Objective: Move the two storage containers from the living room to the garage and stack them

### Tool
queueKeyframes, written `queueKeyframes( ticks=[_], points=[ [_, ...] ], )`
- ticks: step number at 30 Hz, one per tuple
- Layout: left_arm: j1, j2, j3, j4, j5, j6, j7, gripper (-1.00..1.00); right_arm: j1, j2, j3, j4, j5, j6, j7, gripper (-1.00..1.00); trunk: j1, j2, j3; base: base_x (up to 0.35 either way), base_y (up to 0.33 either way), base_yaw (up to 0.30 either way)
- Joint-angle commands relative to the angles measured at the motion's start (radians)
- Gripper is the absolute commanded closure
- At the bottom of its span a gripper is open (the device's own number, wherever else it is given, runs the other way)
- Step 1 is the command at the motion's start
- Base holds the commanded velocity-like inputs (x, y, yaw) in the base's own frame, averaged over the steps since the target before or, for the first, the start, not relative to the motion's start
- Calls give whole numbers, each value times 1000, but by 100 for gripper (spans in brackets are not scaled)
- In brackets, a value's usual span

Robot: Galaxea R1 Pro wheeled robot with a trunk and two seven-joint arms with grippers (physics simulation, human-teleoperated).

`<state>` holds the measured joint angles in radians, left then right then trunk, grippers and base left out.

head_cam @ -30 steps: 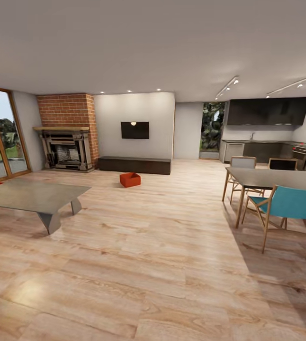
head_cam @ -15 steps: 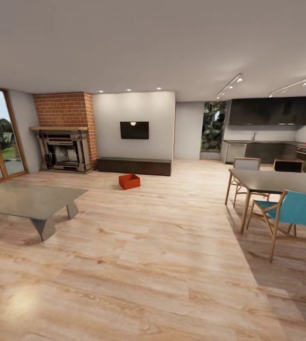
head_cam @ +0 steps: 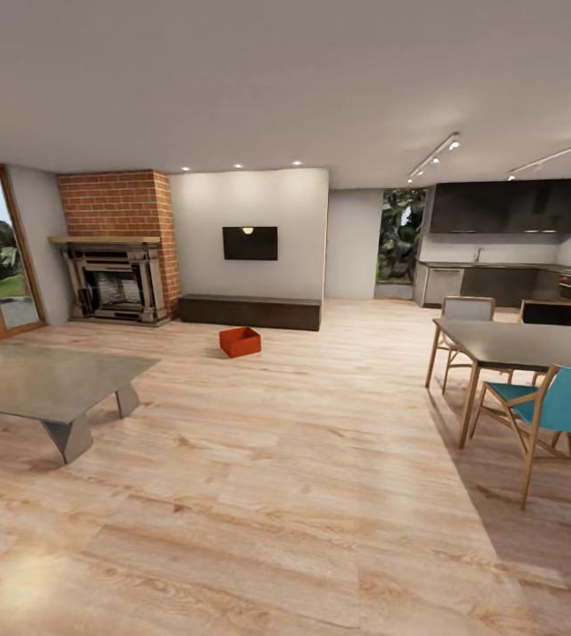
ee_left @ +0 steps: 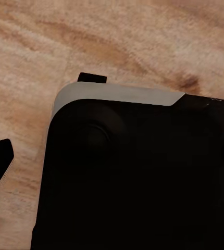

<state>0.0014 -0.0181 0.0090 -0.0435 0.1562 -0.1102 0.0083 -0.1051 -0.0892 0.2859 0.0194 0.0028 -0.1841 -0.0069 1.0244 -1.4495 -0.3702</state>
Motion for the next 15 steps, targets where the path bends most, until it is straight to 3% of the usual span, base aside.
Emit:
queueKeyframes(
  ticks=[1,15],
  points=[
    [0,0,0,-1,6,-2,1,-100,-1,0,4,2,0,-5,-1,-100,1,0,-1,323,0,0],
    [0,0,0,-1,6,-2,1,-100,-1,0,4,2,0,-5,-1,-100,1,0,-1,323,0,0]
  ],
)
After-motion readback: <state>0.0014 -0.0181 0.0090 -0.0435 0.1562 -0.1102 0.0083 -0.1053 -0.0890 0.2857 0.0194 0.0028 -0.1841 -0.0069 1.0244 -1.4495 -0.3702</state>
